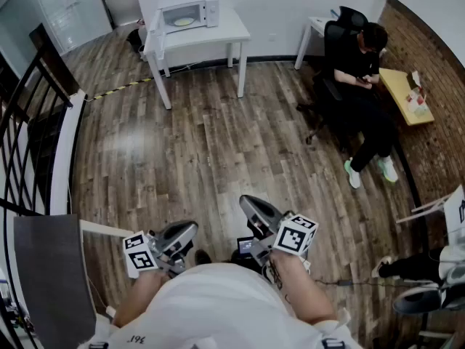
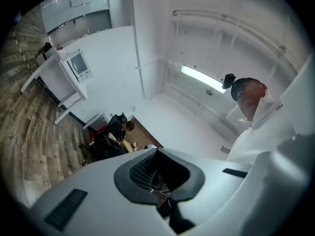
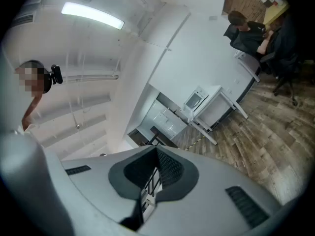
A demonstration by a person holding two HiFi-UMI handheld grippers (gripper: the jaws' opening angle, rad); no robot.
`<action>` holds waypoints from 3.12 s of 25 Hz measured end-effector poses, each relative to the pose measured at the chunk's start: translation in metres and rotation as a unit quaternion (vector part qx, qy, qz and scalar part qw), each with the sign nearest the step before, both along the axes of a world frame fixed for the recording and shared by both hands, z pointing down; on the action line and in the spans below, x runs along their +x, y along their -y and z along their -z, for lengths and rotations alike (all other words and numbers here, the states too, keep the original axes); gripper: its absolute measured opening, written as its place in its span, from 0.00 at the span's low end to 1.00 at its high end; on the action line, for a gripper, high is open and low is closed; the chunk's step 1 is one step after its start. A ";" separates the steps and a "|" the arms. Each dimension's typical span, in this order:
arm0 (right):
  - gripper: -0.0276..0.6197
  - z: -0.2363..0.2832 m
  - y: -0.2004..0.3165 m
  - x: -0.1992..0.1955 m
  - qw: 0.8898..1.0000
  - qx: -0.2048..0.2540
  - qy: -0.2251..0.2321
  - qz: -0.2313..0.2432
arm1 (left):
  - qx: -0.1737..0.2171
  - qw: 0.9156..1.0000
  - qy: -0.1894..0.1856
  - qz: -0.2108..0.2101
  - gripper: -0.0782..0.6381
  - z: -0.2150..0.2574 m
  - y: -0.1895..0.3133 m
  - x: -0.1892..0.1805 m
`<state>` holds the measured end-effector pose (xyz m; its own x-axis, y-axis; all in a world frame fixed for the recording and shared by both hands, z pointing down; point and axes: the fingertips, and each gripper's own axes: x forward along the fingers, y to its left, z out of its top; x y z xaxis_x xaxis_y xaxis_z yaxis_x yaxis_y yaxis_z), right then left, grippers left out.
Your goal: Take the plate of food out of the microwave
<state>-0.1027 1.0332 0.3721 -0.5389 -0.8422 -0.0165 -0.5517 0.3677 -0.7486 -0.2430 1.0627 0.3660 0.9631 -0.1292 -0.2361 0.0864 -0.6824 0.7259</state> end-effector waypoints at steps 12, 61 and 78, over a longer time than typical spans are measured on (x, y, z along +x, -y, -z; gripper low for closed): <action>0.04 0.022 0.002 0.004 0.999 0.036 -0.038 -0.008 | 0.009 1.000 -0.004 0.009 0.12 0.005 -0.002 -0.011; 0.19 0.007 0.018 -0.015 0.999 -0.006 -0.011 -0.032 | -0.014 1.000 -0.003 -0.010 0.12 -0.004 0.017 -0.046; 0.19 -0.020 0.037 -0.053 0.999 -0.021 -0.028 -0.042 | -0.012 0.999 0.006 -0.032 0.12 -0.023 0.050 -0.077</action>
